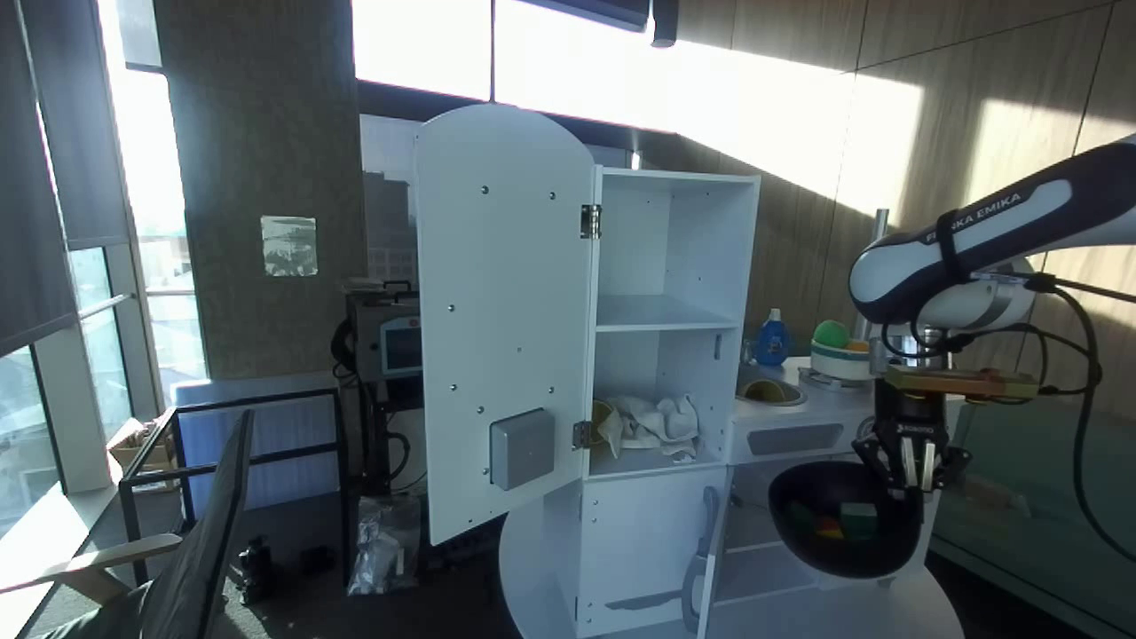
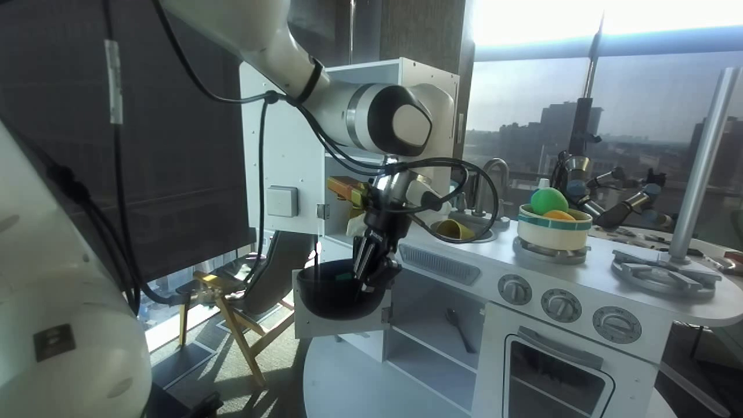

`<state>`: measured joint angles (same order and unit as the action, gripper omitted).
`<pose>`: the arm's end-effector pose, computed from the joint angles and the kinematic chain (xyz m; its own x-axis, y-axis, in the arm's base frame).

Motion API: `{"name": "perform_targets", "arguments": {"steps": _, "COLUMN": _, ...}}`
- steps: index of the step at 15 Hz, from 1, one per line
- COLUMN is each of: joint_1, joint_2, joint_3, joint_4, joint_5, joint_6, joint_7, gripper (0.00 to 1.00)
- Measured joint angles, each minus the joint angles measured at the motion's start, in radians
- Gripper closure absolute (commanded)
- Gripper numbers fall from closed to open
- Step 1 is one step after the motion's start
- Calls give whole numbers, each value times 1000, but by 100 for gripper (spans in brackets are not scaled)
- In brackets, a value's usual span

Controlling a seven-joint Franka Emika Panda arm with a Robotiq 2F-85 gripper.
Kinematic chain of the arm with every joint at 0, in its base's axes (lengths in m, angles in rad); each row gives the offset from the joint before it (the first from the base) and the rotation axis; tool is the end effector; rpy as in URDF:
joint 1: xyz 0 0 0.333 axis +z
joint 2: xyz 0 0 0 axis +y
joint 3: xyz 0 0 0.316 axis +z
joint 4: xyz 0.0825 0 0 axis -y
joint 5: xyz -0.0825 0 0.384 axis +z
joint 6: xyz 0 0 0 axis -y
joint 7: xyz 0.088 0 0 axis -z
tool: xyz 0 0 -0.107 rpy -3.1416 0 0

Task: Open the door of the cabinet under the sink, then put the black bowl in the same cabinet and close the door

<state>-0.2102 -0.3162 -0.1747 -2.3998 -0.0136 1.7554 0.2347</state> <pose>0.3741 -0.1537 0.4108 0.7781 -0.5363 -0.3269 -0.5572 -0.8296 0.0347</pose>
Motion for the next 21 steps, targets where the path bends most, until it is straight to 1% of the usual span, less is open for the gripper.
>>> {"name": "perform_targets", "arguments": {"steps": 7, "joint_1": -2, "joint_2": 1, "joint_3": -3, "joint_4": -171, "joint_5": 0, "joint_6": 289, "joint_7": -11, "gripper": 94}}
{"name": "perform_targets", "arguments": {"steps": 10, "joint_1": -9, "joint_2": 8, "joint_3": -3, "joint_4": -226, "joint_5": 0, "joint_6": 405, "joint_7": -8, "gripper": 94}}
{"name": "perform_targets", "arguments": {"steps": 17, "joint_1": -18, "joint_2": 107, "joint_3": -8, "joint_4": -241, "joint_5": 27, "joint_6": 706, "joint_7": 6, "gripper": 94}}
{"name": "perform_targets", "arguments": {"steps": 21, "joint_1": -26, "joint_2": 167, "joint_3": -7, "joint_4": -238, "joint_5": 24, "joint_6": 814, "joint_7": 70, "gripper": 95}}
